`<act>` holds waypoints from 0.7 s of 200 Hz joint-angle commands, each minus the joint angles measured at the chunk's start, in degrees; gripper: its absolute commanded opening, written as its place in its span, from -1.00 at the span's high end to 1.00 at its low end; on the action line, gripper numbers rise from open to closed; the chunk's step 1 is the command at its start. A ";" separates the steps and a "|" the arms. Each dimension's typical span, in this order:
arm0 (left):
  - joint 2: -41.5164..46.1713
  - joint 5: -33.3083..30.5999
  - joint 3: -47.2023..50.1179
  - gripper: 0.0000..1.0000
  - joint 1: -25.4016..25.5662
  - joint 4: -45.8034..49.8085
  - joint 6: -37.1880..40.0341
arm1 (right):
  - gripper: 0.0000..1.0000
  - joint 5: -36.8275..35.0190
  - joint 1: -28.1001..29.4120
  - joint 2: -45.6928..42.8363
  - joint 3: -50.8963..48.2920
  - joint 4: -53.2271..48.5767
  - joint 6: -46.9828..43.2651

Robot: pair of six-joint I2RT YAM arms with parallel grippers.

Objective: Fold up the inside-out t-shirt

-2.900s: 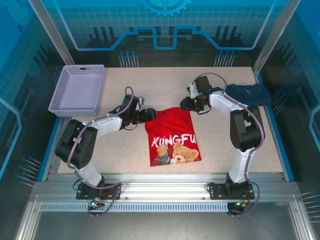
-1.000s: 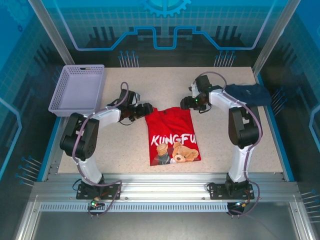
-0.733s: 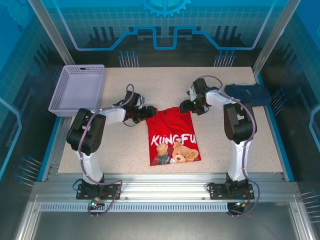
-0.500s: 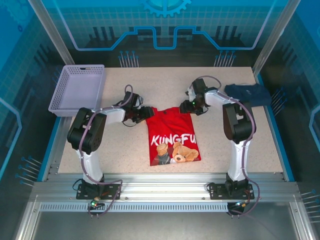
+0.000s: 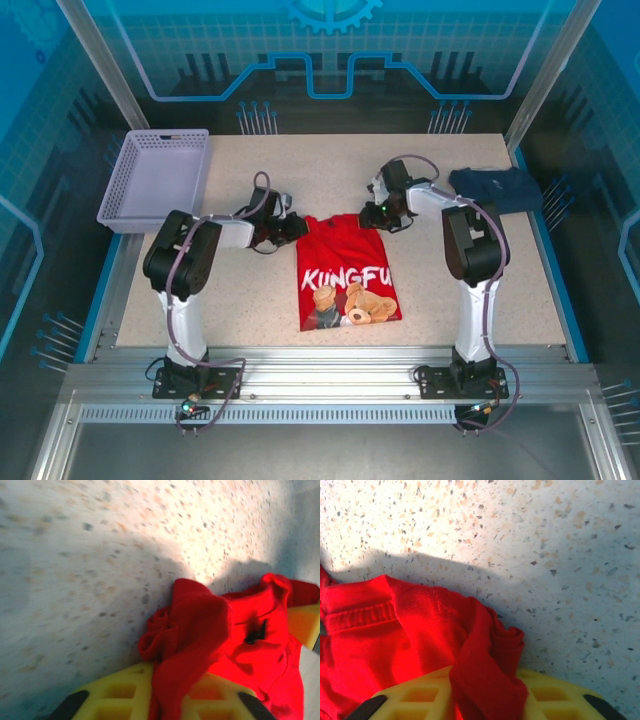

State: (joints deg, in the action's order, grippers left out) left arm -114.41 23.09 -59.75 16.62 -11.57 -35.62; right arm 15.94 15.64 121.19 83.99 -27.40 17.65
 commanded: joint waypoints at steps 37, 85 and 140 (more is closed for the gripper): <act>-1.51 5.96 1.02 1.00 -1.11 -5.64 0.45 | 0.81 3.98 -2.82 -3.26 -4.63 8.28 2.52; 2.06 7.78 0.56 1.00 -4.39 -9.37 0.68 | 0.98 8.88 -6.31 -8.50 -7.06 14.89 4.72; 5.44 9.61 -8.60 1.00 -5.31 -6.27 1.34 | 0.99 12.49 -6.66 -12.96 -2.07 15.91 6.40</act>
State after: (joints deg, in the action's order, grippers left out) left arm -114.34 30.50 -63.51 12.51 -18.24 -35.90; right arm 25.82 9.63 112.71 78.37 -13.96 22.96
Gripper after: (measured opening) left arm 0.066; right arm 0.070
